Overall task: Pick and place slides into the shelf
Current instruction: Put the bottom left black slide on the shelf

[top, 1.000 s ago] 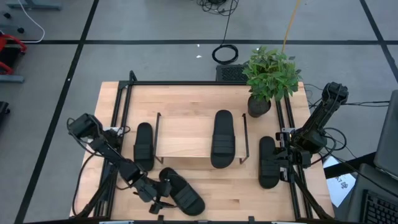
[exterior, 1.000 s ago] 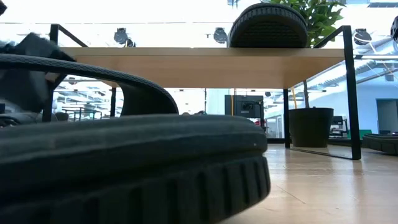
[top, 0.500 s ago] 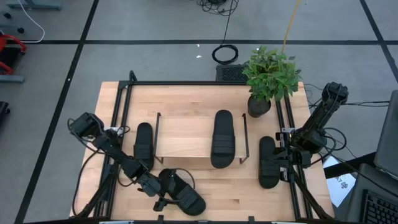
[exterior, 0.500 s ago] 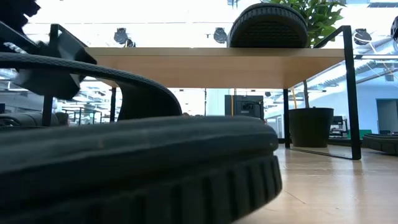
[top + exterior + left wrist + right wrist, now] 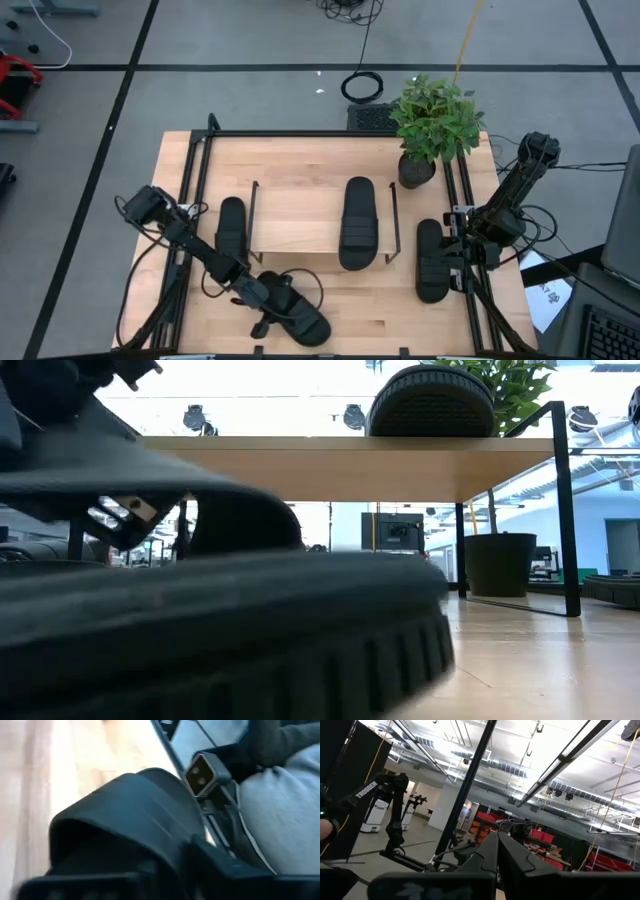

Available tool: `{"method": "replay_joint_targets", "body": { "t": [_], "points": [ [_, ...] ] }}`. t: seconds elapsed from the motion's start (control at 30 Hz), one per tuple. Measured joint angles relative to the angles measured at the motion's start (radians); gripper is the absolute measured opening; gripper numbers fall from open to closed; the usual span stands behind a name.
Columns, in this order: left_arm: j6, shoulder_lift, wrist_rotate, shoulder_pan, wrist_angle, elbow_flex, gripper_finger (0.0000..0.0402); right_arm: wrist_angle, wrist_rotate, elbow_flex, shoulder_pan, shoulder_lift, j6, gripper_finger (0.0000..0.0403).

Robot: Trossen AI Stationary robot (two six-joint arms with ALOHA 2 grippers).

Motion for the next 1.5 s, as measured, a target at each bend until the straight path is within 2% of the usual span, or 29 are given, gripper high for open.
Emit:
{"method": "replay_joint_targets", "body": {
  "t": [0.03, 0.1, 0.5, 0.6, 0.7, 0.8, 0.93, 1.13, 1.37, 1.5],
  "points": [
    [0.015, -0.015, 0.012, 0.000, -0.008, -0.001, 0.0039, 0.000, 0.000, 0.000, 0.000, 0.000, 0.000, 0.0000],
    [0.036, -0.051, 0.030, -0.007, -0.027, -0.003, 0.0015, 0.000, 0.000, 0.000, 0.000, 0.000, 0.000, 0.0000],
    [-0.039, -0.357, 0.033, -0.131, -0.252, 0.012, 0.0004, 0.000, 0.001, 0.000, 0.000, 0.000, 0.002, 0.0000],
    [-0.010, -0.430, 0.028, -0.158, -0.553, 0.128, 0.0003, -0.001, 0.001, 0.000, 0.000, 0.000, 0.002, 0.0000],
    [0.052, -0.443, 0.002, -0.161, -0.971, 0.331, 0.0002, -0.001, 0.001, 0.000, 0.000, 0.000, 0.003, 0.0000],
    [0.191, -0.425, 0.005, -0.134, -1.279, 0.535, 0.0002, 0.000, 0.001, 0.000, 0.000, 0.000, 0.003, 0.0000],
    [0.398, -0.420, 0.007, -0.054, -1.503, 0.710, 0.0002, -0.001, 0.001, 0.000, 0.000, 0.000, 0.003, 0.0000],
    [0.680, -0.419, 0.078, 0.166, -1.626, 0.796, 0.0001, -0.008, 0.002, 0.000, 0.000, 0.000, -0.016, 0.0000],
    [0.932, -0.415, 0.395, 0.511, -1.686, 0.801, 0.0001, -0.028, 0.003, 0.000, 0.000, 0.000, -0.028, 0.0000],
    [1.035, -0.386, 0.484, 0.672, -1.775, 0.802, 0.0001, -0.030, 0.003, 0.000, 0.000, 0.000, -0.082, 0.0000]
  ]
}}
